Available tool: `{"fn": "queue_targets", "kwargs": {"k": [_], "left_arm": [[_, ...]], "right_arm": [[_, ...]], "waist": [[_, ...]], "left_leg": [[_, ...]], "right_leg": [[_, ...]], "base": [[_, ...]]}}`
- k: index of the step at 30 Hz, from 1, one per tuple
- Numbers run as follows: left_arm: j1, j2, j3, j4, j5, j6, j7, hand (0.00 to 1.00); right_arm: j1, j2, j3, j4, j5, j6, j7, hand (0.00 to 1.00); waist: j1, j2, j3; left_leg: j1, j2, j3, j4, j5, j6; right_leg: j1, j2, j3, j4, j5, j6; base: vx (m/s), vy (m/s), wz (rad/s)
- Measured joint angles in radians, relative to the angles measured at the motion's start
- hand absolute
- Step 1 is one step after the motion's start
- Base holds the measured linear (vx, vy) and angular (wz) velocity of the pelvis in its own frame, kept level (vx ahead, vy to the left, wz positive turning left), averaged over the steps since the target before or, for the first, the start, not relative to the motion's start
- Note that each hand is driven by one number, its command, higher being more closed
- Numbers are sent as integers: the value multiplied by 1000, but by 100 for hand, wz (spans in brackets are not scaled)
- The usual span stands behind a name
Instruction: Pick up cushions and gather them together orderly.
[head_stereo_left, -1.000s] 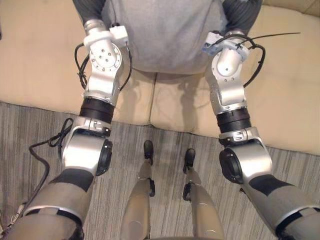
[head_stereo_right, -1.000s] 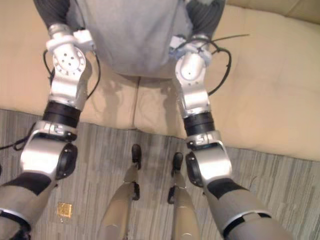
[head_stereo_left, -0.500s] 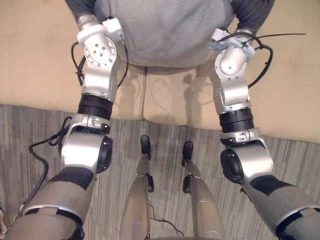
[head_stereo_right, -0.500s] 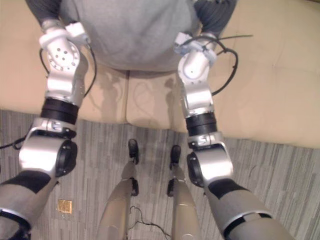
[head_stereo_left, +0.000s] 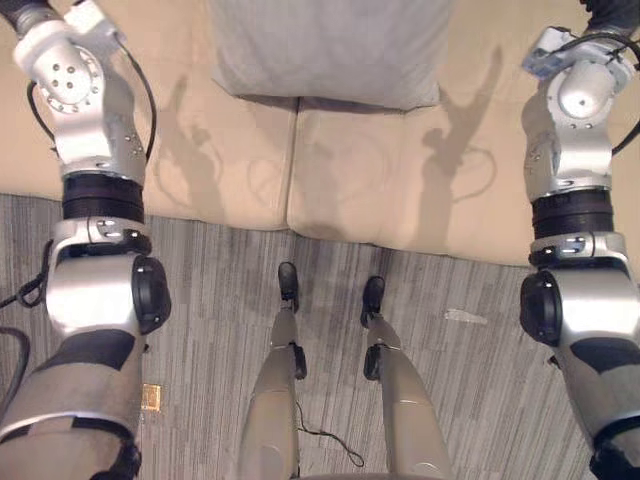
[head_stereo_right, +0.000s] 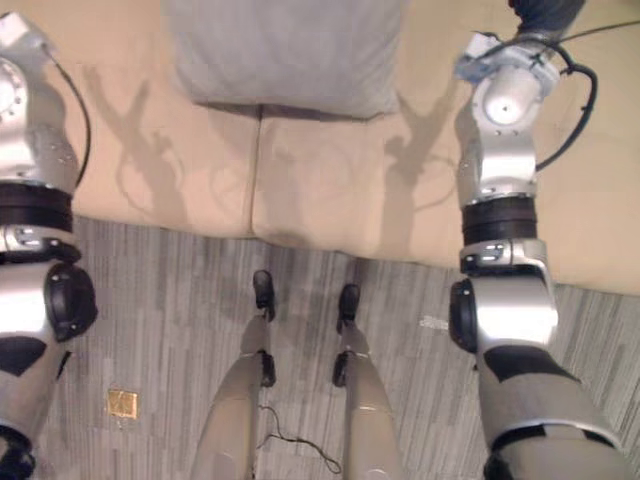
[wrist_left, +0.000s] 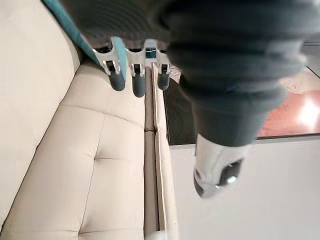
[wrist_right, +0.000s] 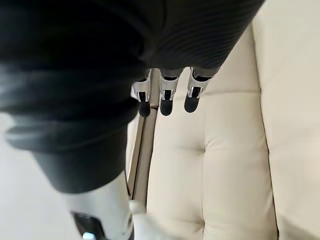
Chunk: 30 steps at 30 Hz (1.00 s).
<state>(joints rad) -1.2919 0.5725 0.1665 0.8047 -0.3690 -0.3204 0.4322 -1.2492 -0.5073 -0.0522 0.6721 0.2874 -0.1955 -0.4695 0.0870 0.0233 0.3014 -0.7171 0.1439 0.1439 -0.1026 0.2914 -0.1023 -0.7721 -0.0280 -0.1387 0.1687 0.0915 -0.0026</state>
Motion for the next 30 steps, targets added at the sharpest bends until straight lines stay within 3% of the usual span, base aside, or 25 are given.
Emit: {"fn": "queue_targets", "kwargs": {"k": [4,7,11,13,17,20,22,25,30], "left_arm": [[74,1,0,-47,-28,-12,-6,0],[315,-24,9,-252,-25,-55,-4,0],[604,-160,6,-364,-23,-81,-29,0],[855,-278,-39,-410,-17,-81,-78,0],[1136,-410,-116,-423,-17,-59,-165,0],[1299,-476,-144,-345,-4,-36,-233,0],[1356,-508,-135,-185,36,-7,-268,0],[1376,-541,-72,0,52,21,-299,0],[1391,-541,7,168,90,63,-309,0]], "right_arm": [[13,-1,18,4,70,-1,13,0],[201,-1,11,-209,66,-16,18,0],[505,65,-56,-368,42,-33,55,0],[743,158,-70,-426,14,-35,100,0],[1025,309,-57,-432,-83,-28,183,0],[1185,392,-49,-339,-186,-23,244,0],[1273,431,-49,-192,-254,-10,278,0],[1315,457,-58,-4,-313,7,301,0],[1318,468,-96,217,-361,31,313,0]], "waist": [[-5,0,0],[-8,-2,-1],[-9,-5,-3],[-16,-17,-11],[-18,-31,-22],[-19,-34,-64],[-21,-33,-128],[-24,-34,-184],[-29,-29,-226]], "left_leg": [[10,-1,2,0,2,1],[42,-7,4,0,0,1],[118,-11,6,0,-17,10],[189,-17,15,0,-51,10],[287,-15,29,0,-89,9],[364,-15,37,17,-115,8],[427,-13,37,33,-139,2],[496,-15,36,34,-165,0],[587,-24,39,4,-179,0]], "right_leg": [[1,-4,-1,23,-11,-7],[8,-13,0,75,-44,-8],[77,-17,-1,100,-78,-5],[132,-23,11,121,-110,1],[222,-20,22,118,-145,7],[315,-11,33,84,-151,10],[402,-6,32,39,-154,15],[492,-6,32,-6,-156,20],[590,-7,41,-70,-145,34]], "base": [[-19,43,4],[-22,5,9],[2,-35,10],[31,-39,-1],[72,-69,-9],[113,-53,-13],[124,-32,0],[109,2,3],[66,26,0]]}}
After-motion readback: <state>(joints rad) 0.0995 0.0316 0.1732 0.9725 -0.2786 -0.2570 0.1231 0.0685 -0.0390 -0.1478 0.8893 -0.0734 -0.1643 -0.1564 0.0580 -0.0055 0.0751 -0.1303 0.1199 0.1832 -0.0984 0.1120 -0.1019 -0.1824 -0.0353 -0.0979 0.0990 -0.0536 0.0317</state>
